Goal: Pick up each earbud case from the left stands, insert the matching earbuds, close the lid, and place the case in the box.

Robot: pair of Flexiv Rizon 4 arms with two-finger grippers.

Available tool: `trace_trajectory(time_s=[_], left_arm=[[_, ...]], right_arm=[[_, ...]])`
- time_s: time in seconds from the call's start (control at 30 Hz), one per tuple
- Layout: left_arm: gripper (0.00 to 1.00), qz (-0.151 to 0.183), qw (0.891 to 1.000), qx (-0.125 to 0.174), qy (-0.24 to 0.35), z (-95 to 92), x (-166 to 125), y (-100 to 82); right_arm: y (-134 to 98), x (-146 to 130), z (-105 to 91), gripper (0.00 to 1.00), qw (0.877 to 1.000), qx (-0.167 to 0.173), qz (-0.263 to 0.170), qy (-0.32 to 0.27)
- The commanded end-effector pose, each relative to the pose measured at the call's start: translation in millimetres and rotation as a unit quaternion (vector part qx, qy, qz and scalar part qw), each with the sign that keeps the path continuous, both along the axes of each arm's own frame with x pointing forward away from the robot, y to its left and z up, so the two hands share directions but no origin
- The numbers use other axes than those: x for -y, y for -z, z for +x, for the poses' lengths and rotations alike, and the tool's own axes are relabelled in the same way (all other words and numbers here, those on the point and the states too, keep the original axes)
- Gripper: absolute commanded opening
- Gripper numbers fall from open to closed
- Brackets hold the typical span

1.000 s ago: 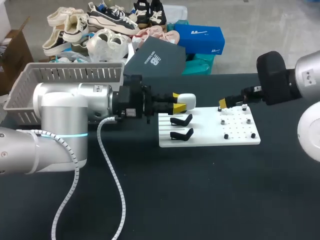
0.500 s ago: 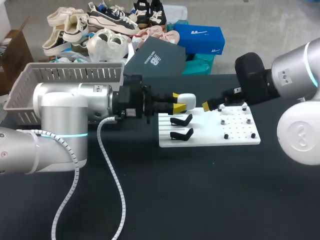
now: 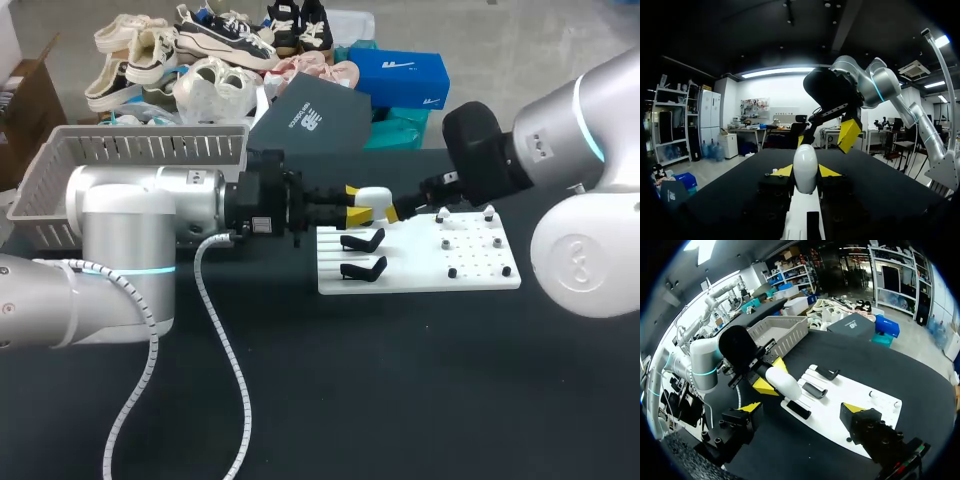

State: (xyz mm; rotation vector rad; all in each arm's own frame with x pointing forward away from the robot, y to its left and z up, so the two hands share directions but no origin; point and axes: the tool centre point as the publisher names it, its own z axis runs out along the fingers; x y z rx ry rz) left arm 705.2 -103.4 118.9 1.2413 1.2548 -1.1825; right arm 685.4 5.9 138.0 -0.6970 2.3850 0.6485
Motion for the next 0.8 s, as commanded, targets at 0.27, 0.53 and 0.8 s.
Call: trace_trajectory(time_s=[0.27,0.53,0.8], left_arm=[[0.0,0.0,1.0,0.0,0.001,1.3,0.1,0.4],[0.0,0.0,1.0,0.0,0.001,1.3,0.1,0.4],[0.0,0.0,1.0,0.0,0.001,1.3,0.1,0.4]], right_arm=[[4.6,-12.2,12.2,1.0,1.0,-0.012,-0.007,-0.004],[5.7,-12.9,15.7,1.0,1.0,-0.015,-0.01,-0.004],[8.2,-12.8,18.3,1.0,1.0,-0.017,-0.012,0.0]])
